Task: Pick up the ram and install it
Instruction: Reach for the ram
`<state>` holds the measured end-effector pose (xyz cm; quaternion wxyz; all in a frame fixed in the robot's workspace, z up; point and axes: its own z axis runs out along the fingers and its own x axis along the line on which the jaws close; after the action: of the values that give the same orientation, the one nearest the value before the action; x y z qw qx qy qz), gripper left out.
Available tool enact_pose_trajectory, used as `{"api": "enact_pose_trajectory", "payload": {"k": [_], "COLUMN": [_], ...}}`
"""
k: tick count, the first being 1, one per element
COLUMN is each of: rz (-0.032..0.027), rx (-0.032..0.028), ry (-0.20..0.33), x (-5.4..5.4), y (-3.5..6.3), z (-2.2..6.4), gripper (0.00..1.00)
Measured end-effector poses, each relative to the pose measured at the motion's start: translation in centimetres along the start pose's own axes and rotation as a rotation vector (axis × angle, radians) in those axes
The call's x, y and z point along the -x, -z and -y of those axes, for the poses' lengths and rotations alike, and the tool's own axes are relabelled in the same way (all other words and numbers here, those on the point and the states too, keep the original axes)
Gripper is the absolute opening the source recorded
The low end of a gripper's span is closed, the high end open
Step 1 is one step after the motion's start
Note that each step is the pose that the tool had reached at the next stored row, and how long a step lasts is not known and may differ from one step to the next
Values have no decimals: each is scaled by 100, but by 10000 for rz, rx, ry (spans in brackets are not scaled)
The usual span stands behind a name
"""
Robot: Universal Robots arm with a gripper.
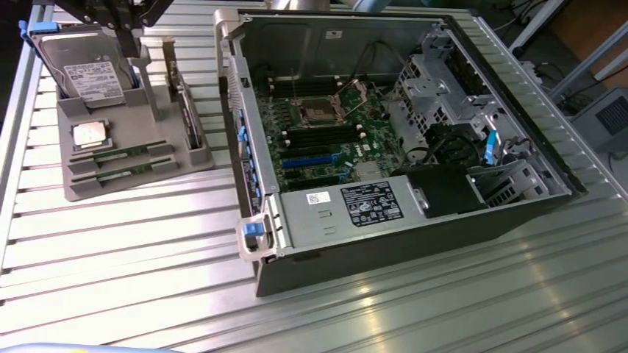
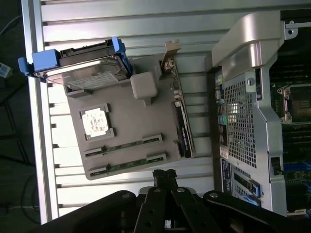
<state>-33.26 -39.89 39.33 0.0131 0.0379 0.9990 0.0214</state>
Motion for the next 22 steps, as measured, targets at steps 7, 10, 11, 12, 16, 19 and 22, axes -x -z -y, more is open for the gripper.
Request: {"api": "enact_pose_trajectory", "payload": {"k": [7,10,11,12,16,19,22], "rz": [1,0,0,0,0,0,0], "rx": [1,0,0,0,0,0,0], "ry": [0,-1,0,0,0,0,0], "x": [-59,-98,-116,-132,-175,-191,-192], "y": [1,3,3,3,5,5,5], "z": [4,7,9,10,13,14,14], "gripper": [11,11,11,11,11,11,11]}}
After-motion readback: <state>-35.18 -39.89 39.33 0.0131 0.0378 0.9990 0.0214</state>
